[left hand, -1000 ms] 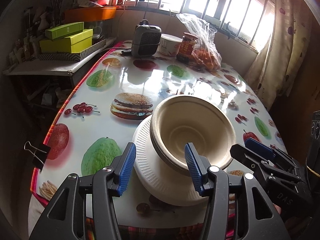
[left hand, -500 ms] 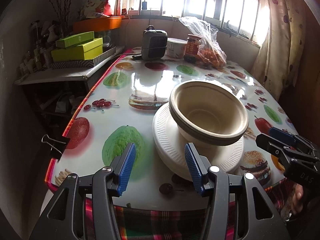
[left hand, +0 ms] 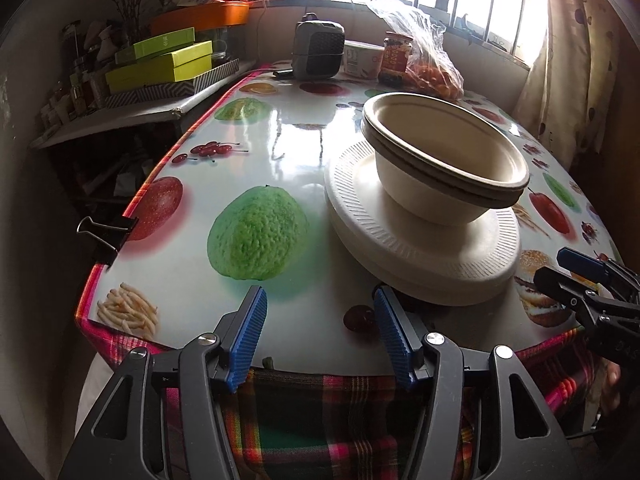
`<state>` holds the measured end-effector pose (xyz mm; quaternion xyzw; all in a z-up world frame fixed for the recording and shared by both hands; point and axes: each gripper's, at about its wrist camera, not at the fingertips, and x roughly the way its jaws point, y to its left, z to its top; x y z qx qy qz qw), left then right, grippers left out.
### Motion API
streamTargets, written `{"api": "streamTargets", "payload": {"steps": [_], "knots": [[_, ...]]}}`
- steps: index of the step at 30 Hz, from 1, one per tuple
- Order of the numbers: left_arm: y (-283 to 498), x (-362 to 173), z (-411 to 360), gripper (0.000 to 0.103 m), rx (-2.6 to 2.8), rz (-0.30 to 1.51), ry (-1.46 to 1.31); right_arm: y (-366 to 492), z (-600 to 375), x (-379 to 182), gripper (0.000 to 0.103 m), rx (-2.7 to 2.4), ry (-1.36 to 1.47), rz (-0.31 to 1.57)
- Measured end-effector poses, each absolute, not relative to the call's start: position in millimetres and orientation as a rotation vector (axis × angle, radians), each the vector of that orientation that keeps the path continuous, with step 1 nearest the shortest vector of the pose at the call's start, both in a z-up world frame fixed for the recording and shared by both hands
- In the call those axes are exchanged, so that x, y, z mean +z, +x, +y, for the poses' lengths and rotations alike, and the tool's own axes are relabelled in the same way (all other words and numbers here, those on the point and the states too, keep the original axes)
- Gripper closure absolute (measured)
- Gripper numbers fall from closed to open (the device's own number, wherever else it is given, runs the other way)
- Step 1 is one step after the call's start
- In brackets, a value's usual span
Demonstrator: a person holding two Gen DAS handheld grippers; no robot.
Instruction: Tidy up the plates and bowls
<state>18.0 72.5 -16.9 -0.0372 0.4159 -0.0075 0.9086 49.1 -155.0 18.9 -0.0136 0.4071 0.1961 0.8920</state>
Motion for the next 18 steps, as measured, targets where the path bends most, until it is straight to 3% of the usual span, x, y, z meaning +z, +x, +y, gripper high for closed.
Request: {"api": "streamTargets", "payload": {"steps": [18], "knots": [[15.2, -26.4, 58.8, 0.040, 0.008, 0.857, -0.041, 44.2, -140.3, 2.7, 0.026, 0.378, -0.086, 0.885]]}}
